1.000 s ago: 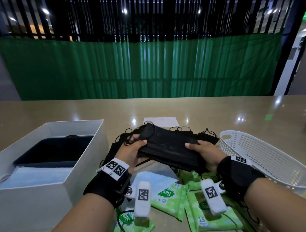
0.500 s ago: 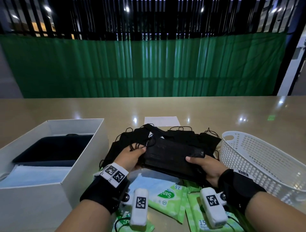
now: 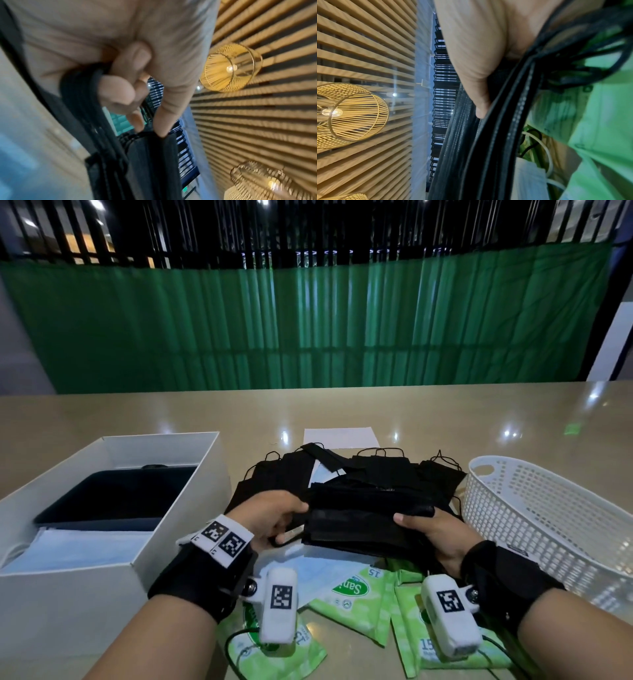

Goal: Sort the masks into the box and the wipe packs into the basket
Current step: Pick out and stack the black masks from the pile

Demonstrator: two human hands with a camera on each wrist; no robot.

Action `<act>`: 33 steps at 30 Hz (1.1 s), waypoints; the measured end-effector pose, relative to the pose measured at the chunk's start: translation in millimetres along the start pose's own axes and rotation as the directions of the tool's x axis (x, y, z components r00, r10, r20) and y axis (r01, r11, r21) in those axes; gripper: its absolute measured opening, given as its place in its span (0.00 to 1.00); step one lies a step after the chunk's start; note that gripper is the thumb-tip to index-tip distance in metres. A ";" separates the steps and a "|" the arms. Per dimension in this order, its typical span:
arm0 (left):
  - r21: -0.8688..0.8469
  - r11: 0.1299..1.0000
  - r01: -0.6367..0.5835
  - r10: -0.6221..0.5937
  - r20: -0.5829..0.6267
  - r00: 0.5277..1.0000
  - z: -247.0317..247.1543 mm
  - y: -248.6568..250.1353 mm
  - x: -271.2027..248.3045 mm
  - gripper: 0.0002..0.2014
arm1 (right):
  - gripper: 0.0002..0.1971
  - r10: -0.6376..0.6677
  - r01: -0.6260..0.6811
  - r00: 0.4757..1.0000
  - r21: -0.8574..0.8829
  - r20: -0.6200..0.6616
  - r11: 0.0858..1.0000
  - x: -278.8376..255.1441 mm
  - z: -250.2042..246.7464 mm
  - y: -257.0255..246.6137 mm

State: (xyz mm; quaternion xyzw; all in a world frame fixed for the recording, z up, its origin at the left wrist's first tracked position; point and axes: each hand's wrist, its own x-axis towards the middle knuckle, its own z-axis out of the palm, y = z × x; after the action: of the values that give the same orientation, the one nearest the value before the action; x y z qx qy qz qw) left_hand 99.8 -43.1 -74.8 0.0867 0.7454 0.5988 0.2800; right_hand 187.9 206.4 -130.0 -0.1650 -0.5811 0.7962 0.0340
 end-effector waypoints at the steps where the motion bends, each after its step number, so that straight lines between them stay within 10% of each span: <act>1: 0.121 0.992 0.033 -0.037 0.034 0.999 0.7 -2.2 0.4 0.12 | 0.19 -0.003 0.003 1.000 0.004 -0.007 1.000 0.1 -0.3 0.3; 4: 0.258 0.965 0.035 -0.063 0.104 0.993 3.0 -3.9 -1.9 0.15 | 0.19 -0.003 0.004 1.000 0.020 -0.013 1.000 -0.9 1.0 -0.1; 10: -0.235 0.950 -0.208 0.231 0.076 0.970 4.1 18.5 -17.0 0.12 | 0.12 0.014 -0.014 1.000 0.058 0.012 0.998 -3.1 4.5 -3.2; 18: 0.120 0.963 -0.240 0.253 -0.103 0.962 -9.6 47.3 -27.5 0.14 | 0.05 -0.118 0.124 0.990 0.085 -0.075 0.989 -8.2 1.5 -36.6; 28: -0.089 0.941 -0.327 0.312 -0.150 0.938 -49.1 94.1 -49.2 0.10 | 0.08 -0.305 0.270 0.952 0.393 0.028 0.879 -16.8 15.5 -111.9; 33: -0.196 0.909 -0.367 0.299 -0.306 0.904 -104.2 120.7 -63.6 0.13 | 0.12 -0.273 0.264 0.959 0.098 0.083 0.959 -13.6 60.1 -120.3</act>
State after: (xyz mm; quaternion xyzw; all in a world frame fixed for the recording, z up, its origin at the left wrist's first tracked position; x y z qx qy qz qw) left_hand 73.3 -128.3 71.9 0.0957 0.6691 0.7329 0.0773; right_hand 166.0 186.9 2.0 -0.0447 -0.5643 0.8154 0.1211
